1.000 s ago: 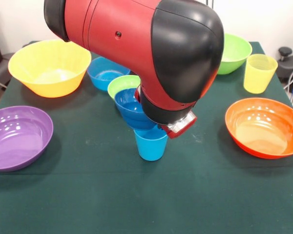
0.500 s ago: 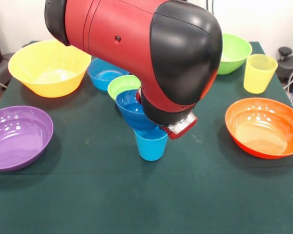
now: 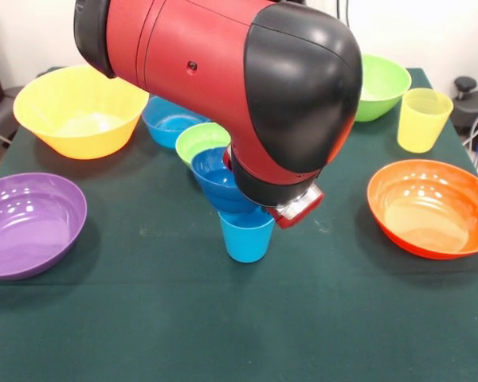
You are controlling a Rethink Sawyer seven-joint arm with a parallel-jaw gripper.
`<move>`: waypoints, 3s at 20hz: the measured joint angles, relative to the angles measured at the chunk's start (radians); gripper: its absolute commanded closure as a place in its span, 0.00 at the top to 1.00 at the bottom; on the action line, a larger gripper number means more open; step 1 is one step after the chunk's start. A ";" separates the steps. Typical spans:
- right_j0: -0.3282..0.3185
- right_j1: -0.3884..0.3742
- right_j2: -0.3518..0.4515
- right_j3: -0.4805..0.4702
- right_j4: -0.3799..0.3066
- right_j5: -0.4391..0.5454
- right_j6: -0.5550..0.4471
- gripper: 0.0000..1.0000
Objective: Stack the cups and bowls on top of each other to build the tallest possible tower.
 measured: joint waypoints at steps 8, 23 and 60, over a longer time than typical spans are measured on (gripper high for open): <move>0.000 0.006 0.005 -0.013 0.000 0.000 0.000 0.00; 0.000 0.028 0.005 -0.046 0.012 0.000 0.000 0.00; 0.000 0.019 0.018 -0.047 0.007 -0.070 0.000 1.00</move>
